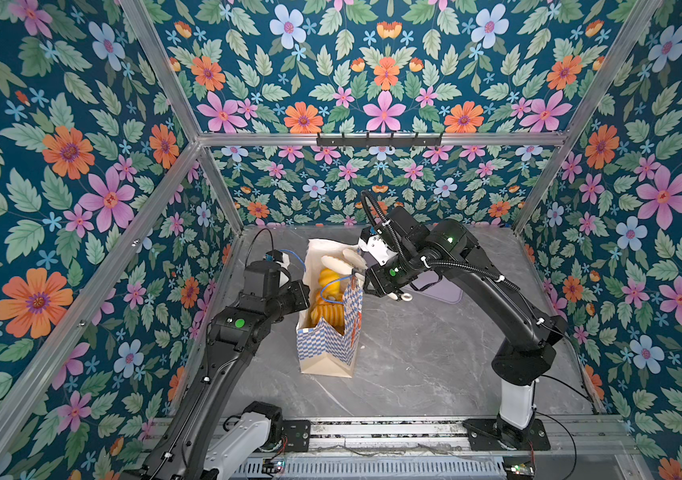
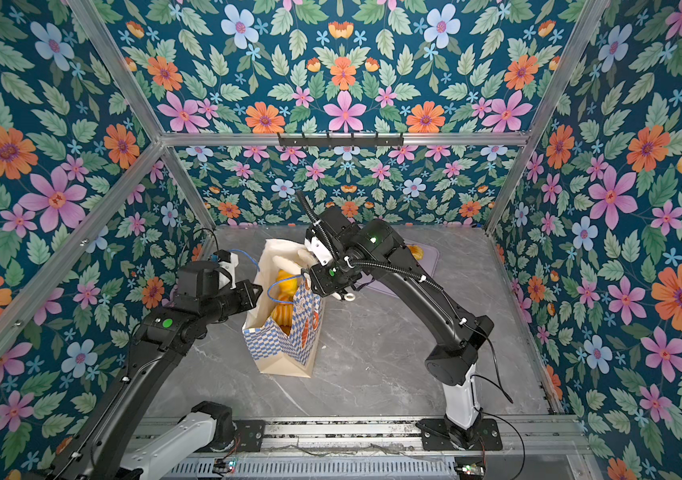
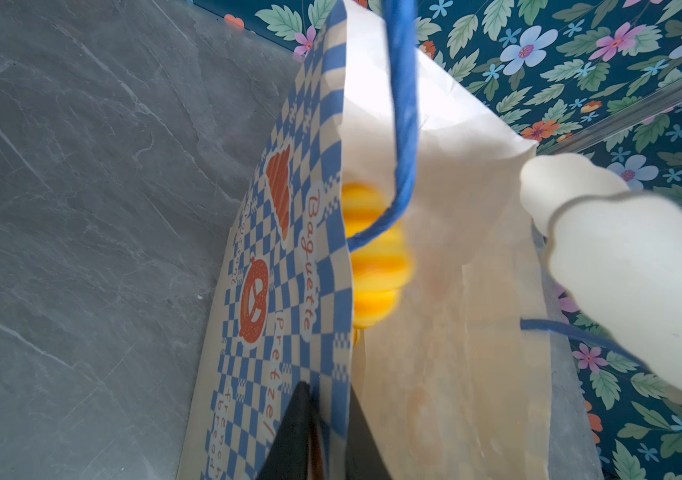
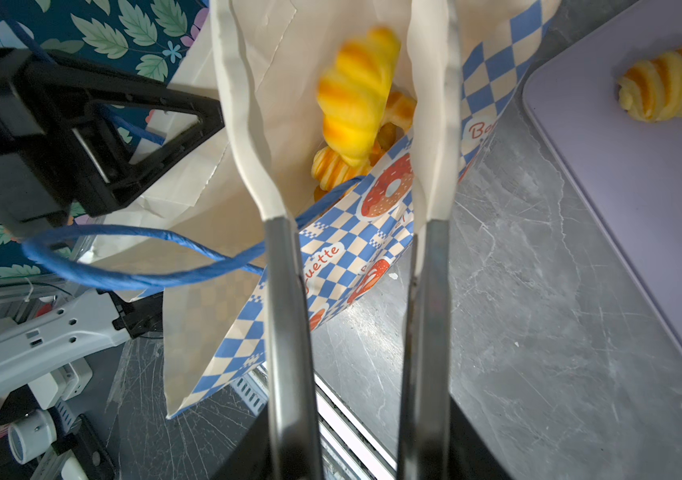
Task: Place the fake bread into the paper bag
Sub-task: 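Open the right tongs to drop the round bun into the bag, then move the right tongs back over the rolls on the tray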
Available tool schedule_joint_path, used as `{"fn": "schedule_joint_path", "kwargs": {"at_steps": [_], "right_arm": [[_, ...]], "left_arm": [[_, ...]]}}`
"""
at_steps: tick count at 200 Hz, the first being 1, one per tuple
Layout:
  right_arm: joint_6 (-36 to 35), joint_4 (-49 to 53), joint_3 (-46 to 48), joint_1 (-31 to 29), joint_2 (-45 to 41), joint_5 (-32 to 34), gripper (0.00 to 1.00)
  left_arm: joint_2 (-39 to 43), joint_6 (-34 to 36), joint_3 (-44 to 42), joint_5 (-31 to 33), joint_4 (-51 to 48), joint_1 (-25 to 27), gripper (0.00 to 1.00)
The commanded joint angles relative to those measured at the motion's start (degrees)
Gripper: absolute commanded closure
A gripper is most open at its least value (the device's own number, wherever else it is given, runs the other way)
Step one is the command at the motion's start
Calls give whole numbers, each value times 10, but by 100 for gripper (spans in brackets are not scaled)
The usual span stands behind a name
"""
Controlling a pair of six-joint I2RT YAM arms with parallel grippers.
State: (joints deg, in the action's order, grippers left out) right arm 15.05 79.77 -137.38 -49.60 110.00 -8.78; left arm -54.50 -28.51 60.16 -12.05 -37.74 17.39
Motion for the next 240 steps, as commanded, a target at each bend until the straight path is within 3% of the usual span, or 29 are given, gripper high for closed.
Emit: {"fn": "schedule_joint_path", "kwargs": {"at_steps": [1,144,240], "right_arm": [[-2,-7,-6,-1,0,3,53],[22,-74,16,-1,-62,95,59],[58,-163,134,36,-170,128,58]], "left_arm": [[2,-1,3,1,-3,0,84],[4,-1,1,3,-4,0,84],[6,-1,1,2,-4,0,84]]}}
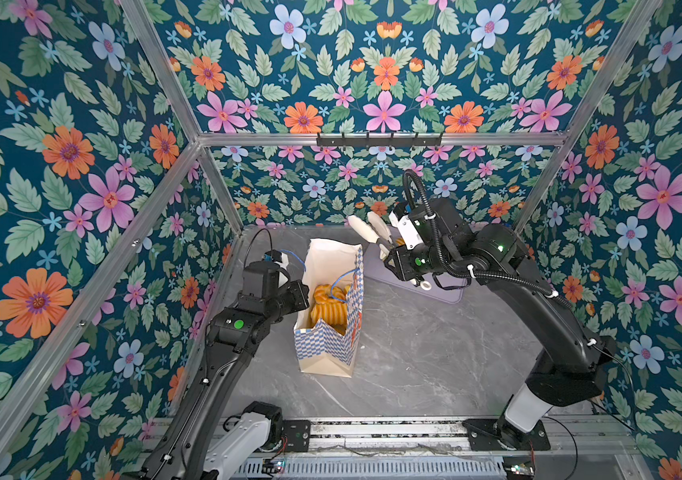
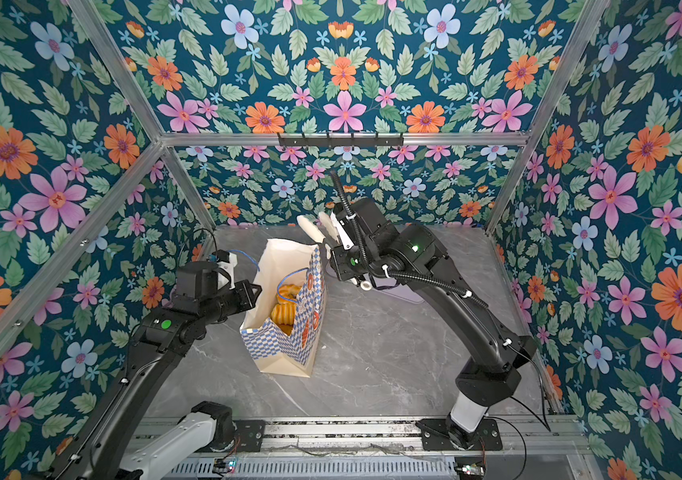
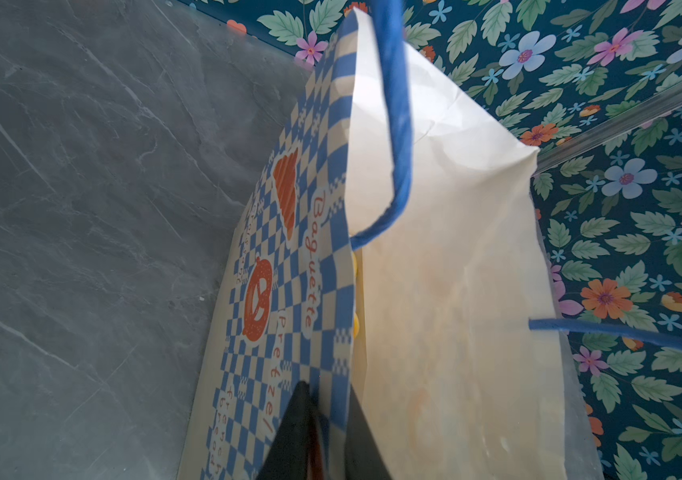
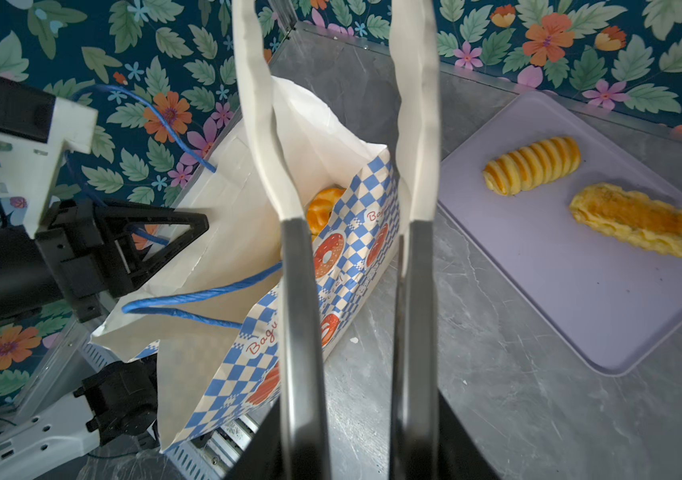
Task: Place the fake bread into the paper bag
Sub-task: 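Move the right tongs back over the rolls on the tray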
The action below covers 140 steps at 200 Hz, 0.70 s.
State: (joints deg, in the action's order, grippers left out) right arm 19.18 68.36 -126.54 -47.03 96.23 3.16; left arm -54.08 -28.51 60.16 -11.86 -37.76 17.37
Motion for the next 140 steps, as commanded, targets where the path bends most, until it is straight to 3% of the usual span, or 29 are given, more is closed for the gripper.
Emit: {"fn": "schedule_joint_path", "kwargs": {"at_steps": [1,98,140], "right_arm": [[17,-50,27,11,-33,9,58],[64,-116,196,111,-126,-32,58],[93,-161,290,179,-160,-90,58]], "left_arm": [[2,-1,1,0,-4,0,84],[3,0,1,1,-4,0,84],[4,-1,0,2,-5,0,84]]}}
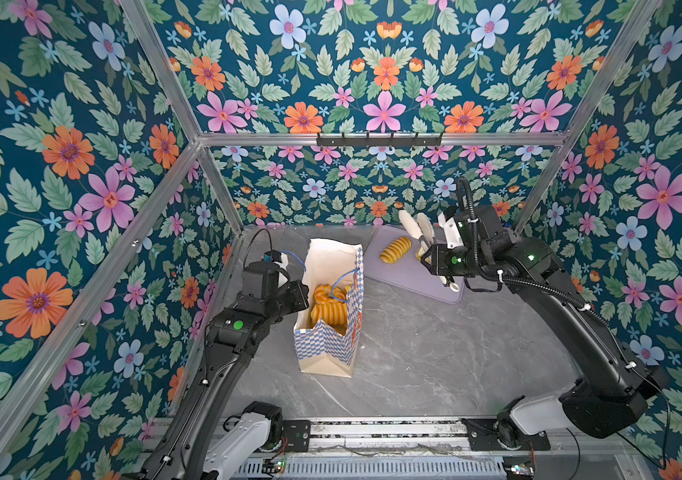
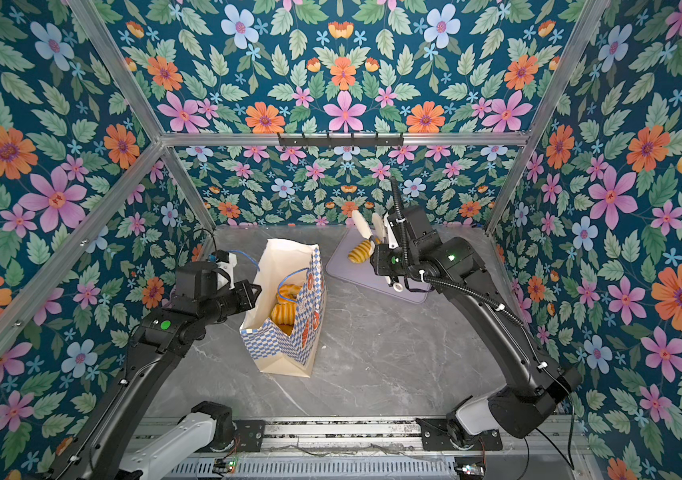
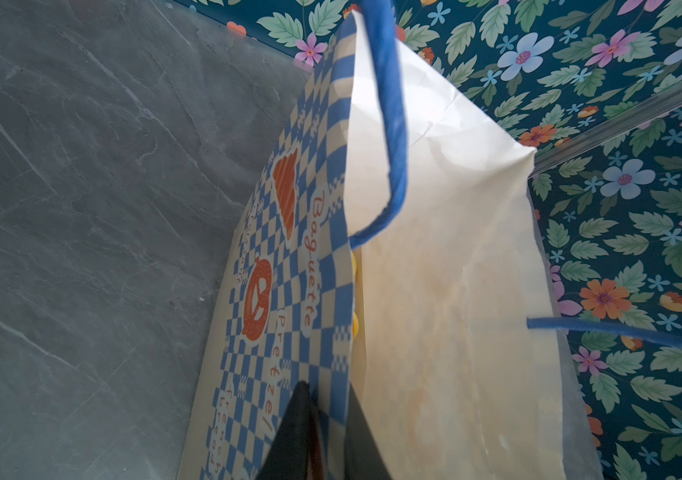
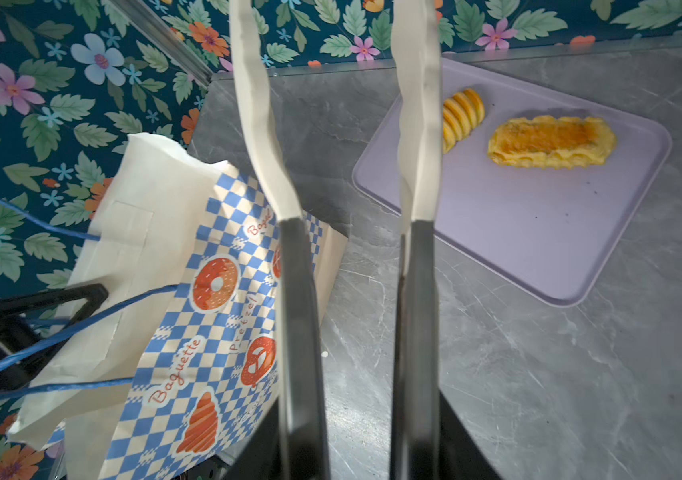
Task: Place the fake bread into the paper bag
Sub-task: 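Move the right tongs back over the rolls on the tray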
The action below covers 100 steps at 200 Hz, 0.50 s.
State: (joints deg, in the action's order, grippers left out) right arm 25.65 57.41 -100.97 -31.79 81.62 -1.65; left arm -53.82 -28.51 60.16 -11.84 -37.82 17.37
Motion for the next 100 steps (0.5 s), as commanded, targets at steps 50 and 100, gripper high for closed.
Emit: {"fn": "schedule_joint_path", "kwargs": {"at_steps": [50,100], "right_arm": [[63,-113,151,112,-45,-116,58],[80,-156,230,174,-51,-159,58]], "left_arm": [[-4,-1,3,-1,-3,0,84],[-4,0,5,0,-4,0,84]]}}
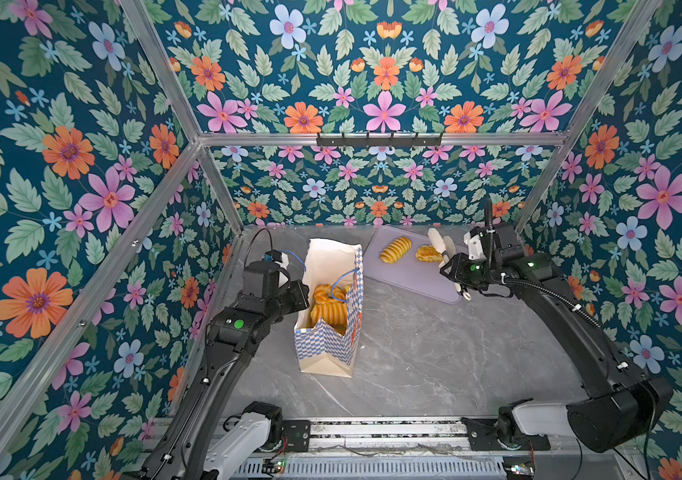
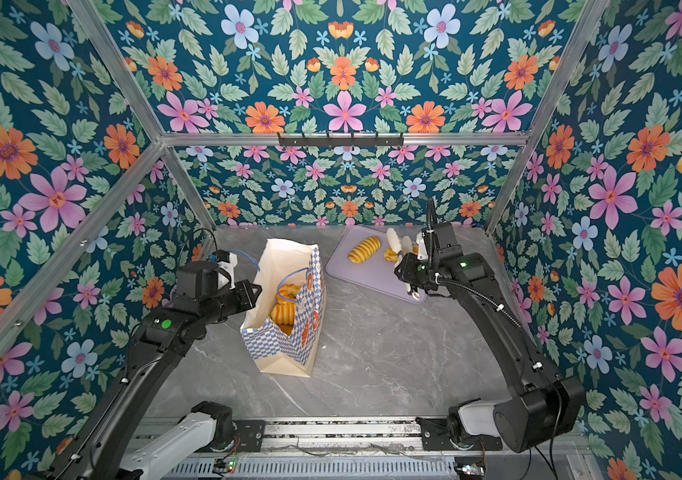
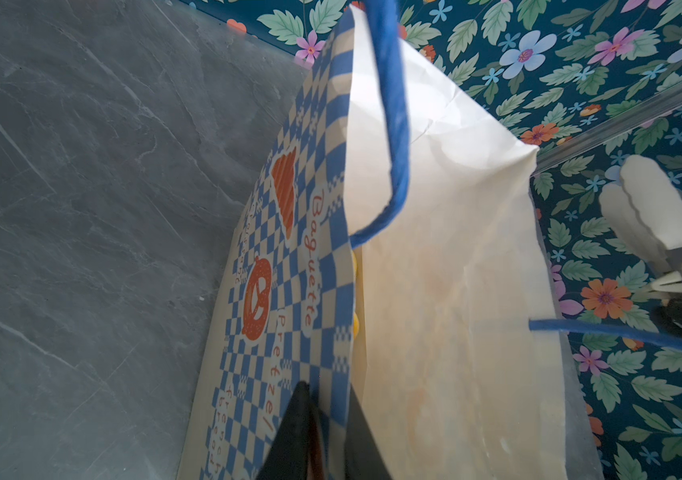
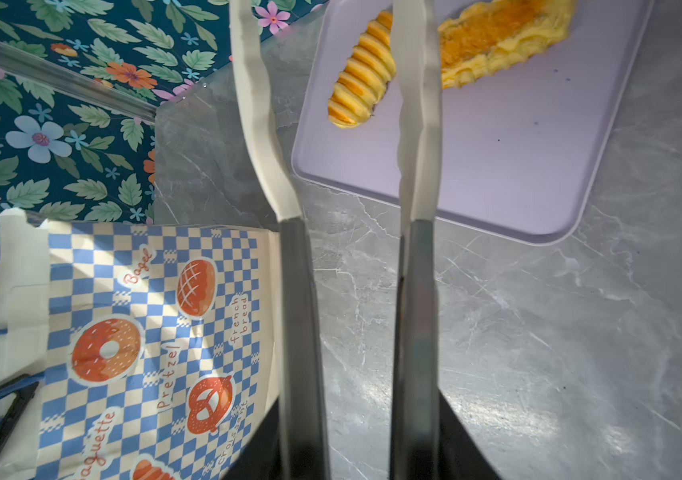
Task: Place the fake bread into the paper bag
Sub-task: 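Move the right tongs back over the rolls on the tray, then lower the right tongs and pinch the long glazed roll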
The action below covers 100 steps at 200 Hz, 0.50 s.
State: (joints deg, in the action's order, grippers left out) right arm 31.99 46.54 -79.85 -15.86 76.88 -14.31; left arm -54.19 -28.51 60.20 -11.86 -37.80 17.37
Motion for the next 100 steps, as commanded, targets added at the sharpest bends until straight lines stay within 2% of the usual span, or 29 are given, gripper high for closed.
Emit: {"fn": "schedule_joint_path", "kwargs": {"at_steps": [1,100], "right_arm": [[17,-48,20,16,-2,-32,58],[36,-112,98,108,36,-111,58]], "left_arm": [[0,0,4,0,-4,0,84],[-4,-2,1,-2,1,0,84]]}}
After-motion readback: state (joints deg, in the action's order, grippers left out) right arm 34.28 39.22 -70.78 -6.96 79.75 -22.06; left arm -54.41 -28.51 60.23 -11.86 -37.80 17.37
